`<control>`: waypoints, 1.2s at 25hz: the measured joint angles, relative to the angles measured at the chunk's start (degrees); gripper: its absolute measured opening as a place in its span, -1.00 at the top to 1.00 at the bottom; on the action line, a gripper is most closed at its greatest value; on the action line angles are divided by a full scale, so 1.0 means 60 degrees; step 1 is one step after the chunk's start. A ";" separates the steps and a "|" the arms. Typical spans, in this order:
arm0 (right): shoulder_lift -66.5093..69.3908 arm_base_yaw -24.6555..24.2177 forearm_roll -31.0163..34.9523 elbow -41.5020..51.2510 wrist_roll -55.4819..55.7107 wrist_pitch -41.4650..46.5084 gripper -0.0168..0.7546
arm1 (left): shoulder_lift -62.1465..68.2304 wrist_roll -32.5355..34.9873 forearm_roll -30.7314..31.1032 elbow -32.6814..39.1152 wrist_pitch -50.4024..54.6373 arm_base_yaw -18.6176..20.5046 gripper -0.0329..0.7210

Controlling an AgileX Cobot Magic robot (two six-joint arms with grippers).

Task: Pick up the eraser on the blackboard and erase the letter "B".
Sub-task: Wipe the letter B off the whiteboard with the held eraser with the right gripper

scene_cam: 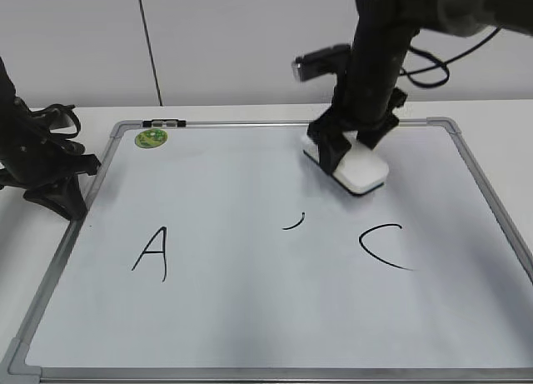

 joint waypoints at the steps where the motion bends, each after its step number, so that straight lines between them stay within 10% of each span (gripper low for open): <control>1: 0.0000 0.0101 0.0000 0.0328 -0.0016 0.0000 -0.42 | 0.0000 0.0000 0.0000 0.0000 0.0000 0.0000 0.80; 30: 0.0178 0.2577 0.0542 0.1608 -0.1351 -0.2116 -0.42 | 0.0000 0.0000 -0.0052 0.0000 0.0017 0.0000 0.79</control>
